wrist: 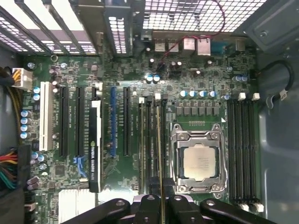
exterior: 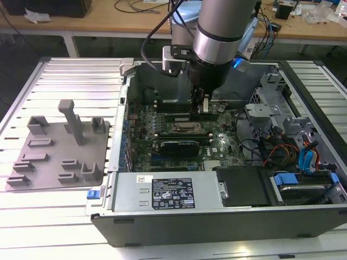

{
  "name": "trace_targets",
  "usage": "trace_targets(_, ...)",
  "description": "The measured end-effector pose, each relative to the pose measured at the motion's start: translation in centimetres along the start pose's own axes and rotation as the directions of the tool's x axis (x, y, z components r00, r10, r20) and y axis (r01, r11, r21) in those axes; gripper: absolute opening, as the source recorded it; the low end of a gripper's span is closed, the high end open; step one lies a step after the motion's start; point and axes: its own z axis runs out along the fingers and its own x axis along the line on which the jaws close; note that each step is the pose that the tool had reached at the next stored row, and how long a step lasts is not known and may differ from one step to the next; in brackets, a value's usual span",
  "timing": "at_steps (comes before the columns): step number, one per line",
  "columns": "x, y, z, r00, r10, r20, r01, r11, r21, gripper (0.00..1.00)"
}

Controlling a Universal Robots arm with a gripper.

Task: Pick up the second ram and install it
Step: 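Insert the second ram into the second slot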

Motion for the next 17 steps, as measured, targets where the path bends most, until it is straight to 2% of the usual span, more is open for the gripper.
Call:
trace_targets(2, -0.56, 0.00, 0.14, 1.0000, 0.000, -0.0002, 0.000, 1.0000, 0.0000, 0.11)
trace_targets(17, -0.48, -0.08, 1.42, 1.0000, 0.000, 0.0000, 0.000, 1.0000, 0.0000, 0.11)
